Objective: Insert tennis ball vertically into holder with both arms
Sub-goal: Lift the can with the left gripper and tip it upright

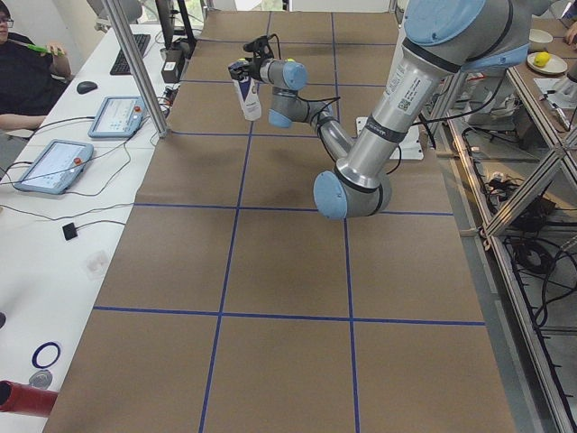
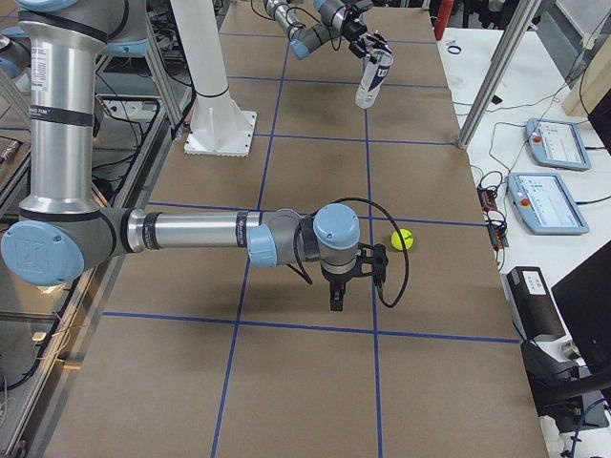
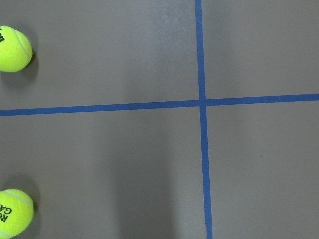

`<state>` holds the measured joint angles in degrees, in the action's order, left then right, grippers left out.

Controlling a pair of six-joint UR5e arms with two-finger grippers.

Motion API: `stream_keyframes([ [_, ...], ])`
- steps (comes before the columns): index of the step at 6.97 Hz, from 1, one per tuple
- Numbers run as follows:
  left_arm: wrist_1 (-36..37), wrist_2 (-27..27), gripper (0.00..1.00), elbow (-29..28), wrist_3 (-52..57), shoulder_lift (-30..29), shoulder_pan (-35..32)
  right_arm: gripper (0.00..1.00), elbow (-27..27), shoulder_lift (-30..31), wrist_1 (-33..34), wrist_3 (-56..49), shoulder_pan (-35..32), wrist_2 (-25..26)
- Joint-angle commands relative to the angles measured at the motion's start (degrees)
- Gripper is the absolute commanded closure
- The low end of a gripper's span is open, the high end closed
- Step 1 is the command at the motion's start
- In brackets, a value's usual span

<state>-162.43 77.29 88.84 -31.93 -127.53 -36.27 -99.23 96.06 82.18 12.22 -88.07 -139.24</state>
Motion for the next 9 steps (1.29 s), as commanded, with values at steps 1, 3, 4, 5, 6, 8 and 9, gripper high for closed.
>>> stream_keyframes([
  [1,-16.6,-8.1,0.53,-10.6,0.0,-0.6,2.6,0.0,0.1,0.0,0.0,0.0,0.0,-0.2],
  [3,-22.8,-12.9,0.55,-15.6,0.4,-0.4,5.6,0.0,0.0,0.0,0.0,0.0,0.0,-0.4],
  [4,-25.8,-15.1,0.55,-17.4,0.6,-0.1,6.8,0.0,0.0,0.0,0.1,0.0,0.0,-0.5],
  [5,-27.4,-15.7,0.55,-18.8,0.9,0.0,7.4,0.0,0.1,0.0,0.1,0.0,0.0,-0.5],
  [6,-27.7,-15.7,0.55,-19.4,1.0,0.1,7.6,0.0,0.1,0.0,0.1,0.0,0.0,-0.5],
  [8,-27.7,-15.7,0.54,-19.5,2.2,0.0,8.3,0.0,0.2,0.0,0.1,0.0,0.0,-0.4],
  [9,-27.7,-15.7,0.51,-19.5,2.3,0.0,8.7,0.0,0.2,0.0,0.1,0.0,0.0,-0.5],
])
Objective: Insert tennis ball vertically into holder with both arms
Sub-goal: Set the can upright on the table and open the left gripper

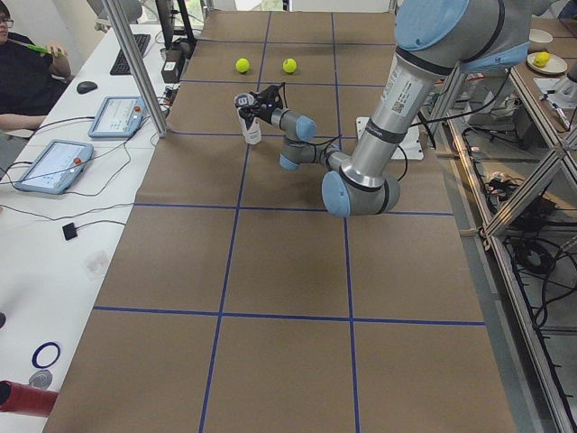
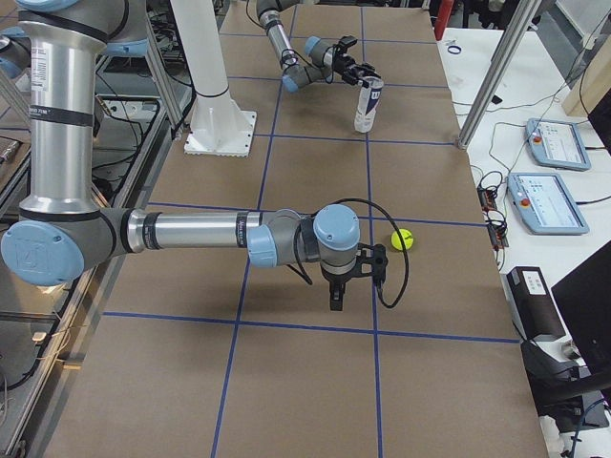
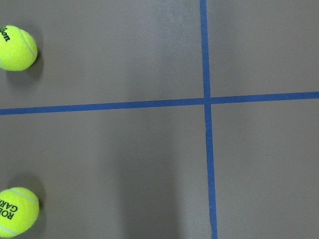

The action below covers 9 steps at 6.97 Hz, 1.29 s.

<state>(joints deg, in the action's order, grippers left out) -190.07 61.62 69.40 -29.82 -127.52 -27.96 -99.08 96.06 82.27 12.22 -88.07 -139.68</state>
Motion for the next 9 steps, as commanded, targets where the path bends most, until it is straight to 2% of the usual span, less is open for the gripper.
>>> stream_keyframes([
  [1,0.1,0.0,0.45,0.0,0.2,0.0,0.4,0.0,0.0,0.0,0.0,0.0,0.0,-0.1],
  [4,0.1,0.0,0.45,-0.1,0.2,0.0,1.8,0.0,0.5,0.0,0.1,0.0,0.0,0.0],
  [5,0.1,0.0,0.33,-0.1,0.2,-0.1,1.9,0.0,0.5,0.0,0.1,-0.1,0.0,0.0],
  [6,0.1,0.0,0.13,-0.1,0.6,-0.1,1.9,0.0,0.5,0.0,0.1,-0.1,0.0,0.0],
  [7,0.1,0.0,0.02,0.0,2.2,-0.1,1.9,0.0,0.5,0.0,0.1,-0.1,0.0,0.0],
  [9,0.1,0.0,0.02,0.2,2.2,0.0,2.0,0.0,0.4,0.0,0.0,-0.1,0.0,0.0],
])
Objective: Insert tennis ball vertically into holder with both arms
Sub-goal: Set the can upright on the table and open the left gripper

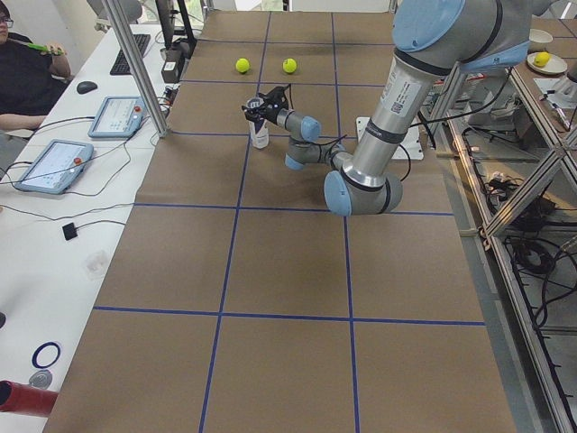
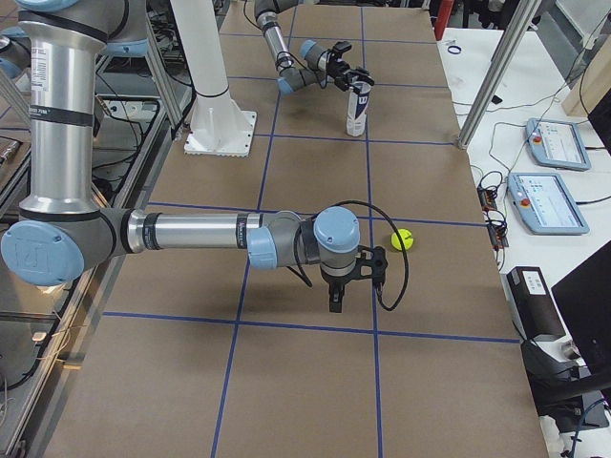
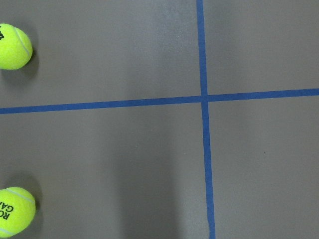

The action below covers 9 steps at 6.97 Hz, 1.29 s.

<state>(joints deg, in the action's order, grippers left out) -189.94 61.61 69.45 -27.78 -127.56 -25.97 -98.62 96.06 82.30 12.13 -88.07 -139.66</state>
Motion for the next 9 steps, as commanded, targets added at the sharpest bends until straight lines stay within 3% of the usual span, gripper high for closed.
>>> stream_keyframes([
  [1,0.0,0.0,0.01,0.3,0.2,-0.3,0.0,0.0,-0.1,0.0,0.0,0.0,0.0,0.0],
  [5,0.4,0.7,0.01,6.3,0.2,-0.1,-0.6,0.0,-0.6,-0.5,0.1,0.0,0.0,0.0],
  [6,1.2,0.8,0.01,8.8,0.1,1.5,-0.9,0.0,-0.5,-4.6,0.5,0.4,-0.1,0.8],
  [8,13.5,2.1,0.01,21.8,-0.4,13.1,-1.6,0.0,0.2,-5.1,0.3,6.8,0.4,0.4],
  [9,16.4,3.0,0.01,24.2,-1.0,17.5,-1.6,0.0,-1.0,-4.9,0.1,11.8,0.4,-0.1],
])
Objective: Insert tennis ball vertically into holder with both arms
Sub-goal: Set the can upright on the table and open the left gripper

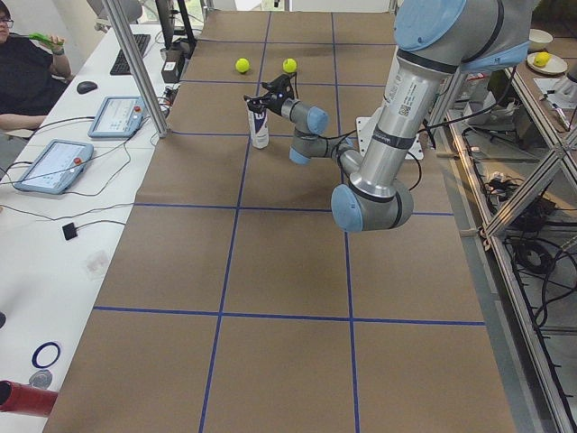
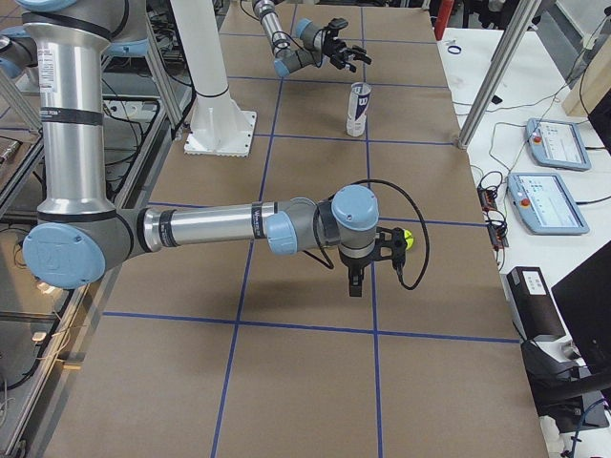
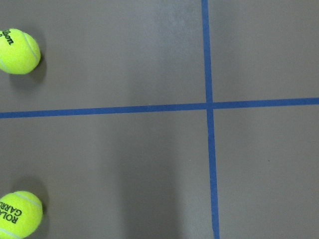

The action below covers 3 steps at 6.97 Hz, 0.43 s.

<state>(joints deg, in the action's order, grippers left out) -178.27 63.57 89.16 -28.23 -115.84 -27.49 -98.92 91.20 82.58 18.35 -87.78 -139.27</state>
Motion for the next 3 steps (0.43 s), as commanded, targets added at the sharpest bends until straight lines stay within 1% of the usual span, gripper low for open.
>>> stream_keyframes([
  [1,4.9,1.2,0.01,4.8,-4.3,8.9,0.0,0.0,-0.7,-0.1,-0.3,5.9,1.6,-0.4],
  [2,5.9,3.4,0.01,4.1,-8.0,9.8,0.3,0.0,-1.4,-0.6,-0.2,7.1,3.9,-0.3],
  [3,9.3,4.0,0.01,3.5,-9.0,10.1,1.1,0.0,-1.4,-2.1,-0.2,11.2,8.0,0.7],
])
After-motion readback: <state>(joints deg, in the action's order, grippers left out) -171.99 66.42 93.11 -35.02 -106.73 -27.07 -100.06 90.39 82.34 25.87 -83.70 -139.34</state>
